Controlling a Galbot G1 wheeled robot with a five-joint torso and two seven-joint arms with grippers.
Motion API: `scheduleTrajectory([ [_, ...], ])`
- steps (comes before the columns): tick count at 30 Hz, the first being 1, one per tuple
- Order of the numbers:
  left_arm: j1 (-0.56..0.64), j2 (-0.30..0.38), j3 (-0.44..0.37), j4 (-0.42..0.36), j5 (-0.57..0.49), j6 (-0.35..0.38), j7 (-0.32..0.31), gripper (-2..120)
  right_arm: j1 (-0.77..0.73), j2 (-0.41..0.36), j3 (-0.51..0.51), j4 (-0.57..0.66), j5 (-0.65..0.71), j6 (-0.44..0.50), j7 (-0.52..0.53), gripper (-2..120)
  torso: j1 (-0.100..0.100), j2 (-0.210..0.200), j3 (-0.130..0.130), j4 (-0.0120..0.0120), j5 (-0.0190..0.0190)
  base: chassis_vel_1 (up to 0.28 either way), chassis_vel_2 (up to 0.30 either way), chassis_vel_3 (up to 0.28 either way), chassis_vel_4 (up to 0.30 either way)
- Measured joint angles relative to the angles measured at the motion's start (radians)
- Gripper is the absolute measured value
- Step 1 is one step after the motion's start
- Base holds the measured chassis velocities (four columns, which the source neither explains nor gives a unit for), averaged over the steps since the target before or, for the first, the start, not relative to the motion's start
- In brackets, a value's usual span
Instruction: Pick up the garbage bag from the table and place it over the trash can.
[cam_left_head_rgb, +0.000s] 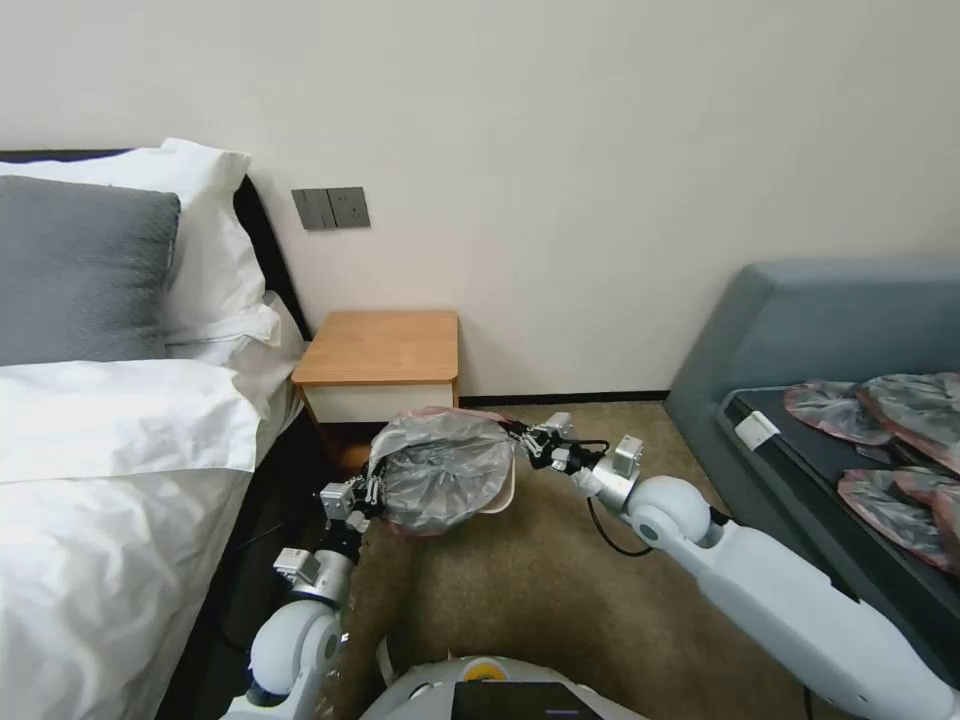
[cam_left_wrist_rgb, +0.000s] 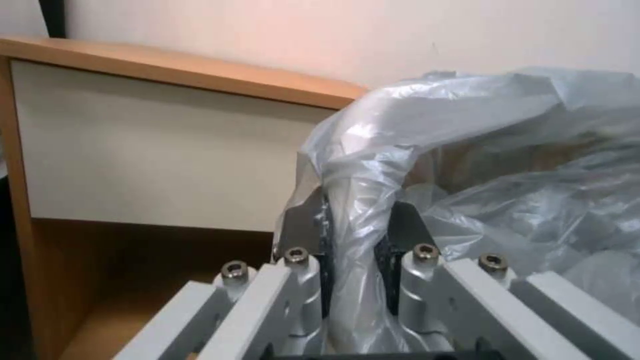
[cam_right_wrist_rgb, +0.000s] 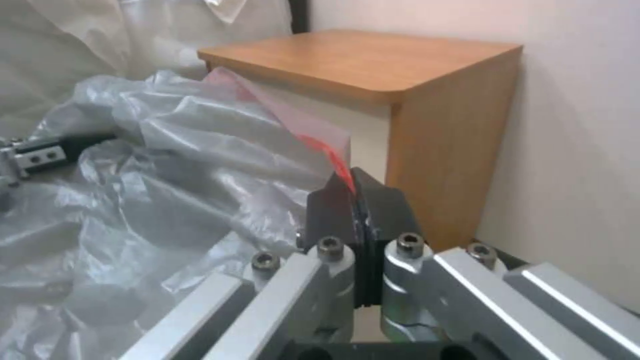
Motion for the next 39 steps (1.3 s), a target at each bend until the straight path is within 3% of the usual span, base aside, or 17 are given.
scheduleTrajectory([
  [10,-0.01,0.002,-0.003,-0.001,-0.019,0.003,-0.001,9,-0.056,-0.011,0.056,0.0,-0.021,0.011,-0.014,2,0.0,0.0,0.0,0.0001,0.0,0.0,0.0,0.0,0.0],
  [16,-0.015,0.001,-0.005,0.001,-0.03,0.008,-0.003,9,-0.087,-0.016,0.082,0.001,-0.041,0.016,-0.034,25,0.0,0.0,0.0,0.0001,-0.0002,0.0,0.0,0.0,0.0],
  [21,-0.017,0.001,-0.005,0.001,-0.039,0.013,-0.005,9,-0.103,-0.019,0.094,0.001,-0.05,0.02,-0.043,35,0.0,0.0,0.0,0.0002,-0.0001,0.0,0.0,0.0,0.0],
  [24,-0.019,0.001,-0.004,0.0,-0.063,0.027,-0.01,9,-0.149,-0.023,0.129,0.002,-0.064,0.03,-0.061,53,0.0,0.0,0.0,0.0001,-0.0001,0.0,0.0,0.0,0.0],
  [26,-0.02,0.001,-0.004,0.0,-0.066,0.029,-0.011,9,-0.159,-0.024,0.135,0.002,-0.068,0.033,-0.065,57,0.0,0.0,0.0,0.0,-0.0001,0.0,0.0,0.0,0.0],
  [29,-0.023,0.001,-0.003,0.0,-0.081,0.041,-0.019,9,-0.202,-0.026,0.165,0.003,-0.083,0.048,-0.079,72,0.0,0.0,0.0,0.0001,-0.0001,0.0,0.0,0.0,0.0],
  [37,-0.023,-0.002,-0.005,0.005,-0.087,0.05,-0.026,9,-0.258,-0.013,0.216,0.023,-0.107,0.086,-0.101,98,0.0,0.0,0.0,0.0,-0.0002,0.0,0.0,0.0,0.0],
  [39,-0.021,-0.004,-0.008,0.006,-0.087,0.051,-0.028,9,-0.262,-0.007,0.225,0.03,-0.114,0.091,-0.107,99,0.0,0.0,0.0,0.0,-0.0002,0.0,0.0,0.0,0.0],
])
